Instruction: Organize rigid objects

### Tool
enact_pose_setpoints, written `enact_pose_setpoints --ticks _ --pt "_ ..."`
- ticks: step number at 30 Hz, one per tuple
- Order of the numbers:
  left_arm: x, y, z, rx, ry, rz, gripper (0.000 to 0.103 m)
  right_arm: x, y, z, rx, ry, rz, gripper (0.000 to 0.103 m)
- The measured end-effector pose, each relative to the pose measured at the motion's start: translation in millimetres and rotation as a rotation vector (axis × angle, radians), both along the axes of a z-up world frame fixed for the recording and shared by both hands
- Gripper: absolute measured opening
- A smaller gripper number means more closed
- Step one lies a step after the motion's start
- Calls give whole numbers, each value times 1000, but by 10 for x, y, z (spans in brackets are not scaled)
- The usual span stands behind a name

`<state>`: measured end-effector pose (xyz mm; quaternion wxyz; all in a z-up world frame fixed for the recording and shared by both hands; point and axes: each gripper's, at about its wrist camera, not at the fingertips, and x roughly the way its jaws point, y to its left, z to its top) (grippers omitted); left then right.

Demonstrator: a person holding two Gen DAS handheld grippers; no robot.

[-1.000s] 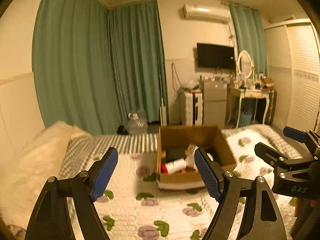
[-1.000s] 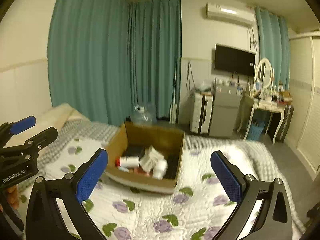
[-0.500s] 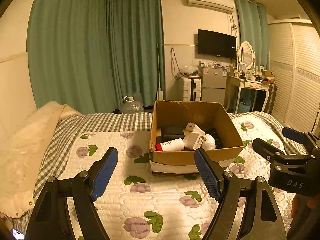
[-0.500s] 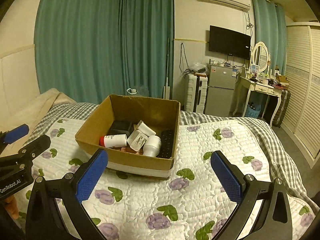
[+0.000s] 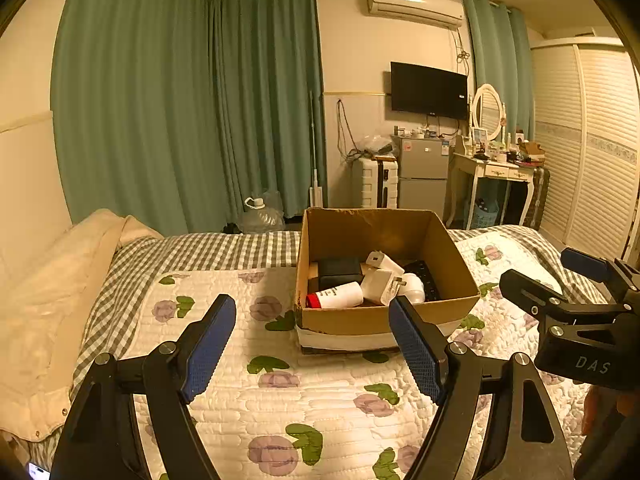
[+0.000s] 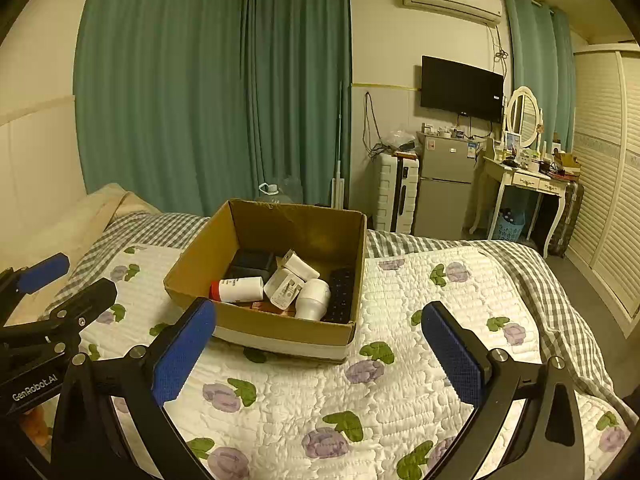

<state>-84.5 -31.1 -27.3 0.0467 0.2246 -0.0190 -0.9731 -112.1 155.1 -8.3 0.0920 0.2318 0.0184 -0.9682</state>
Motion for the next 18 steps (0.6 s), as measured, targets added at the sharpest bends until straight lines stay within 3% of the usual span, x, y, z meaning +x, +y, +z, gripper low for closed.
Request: enact_pose_setpoints --ticks 18 --pt "-35 -25 -32 5 -12 -2 81 -22 12 -20 11 -16 -7 103"
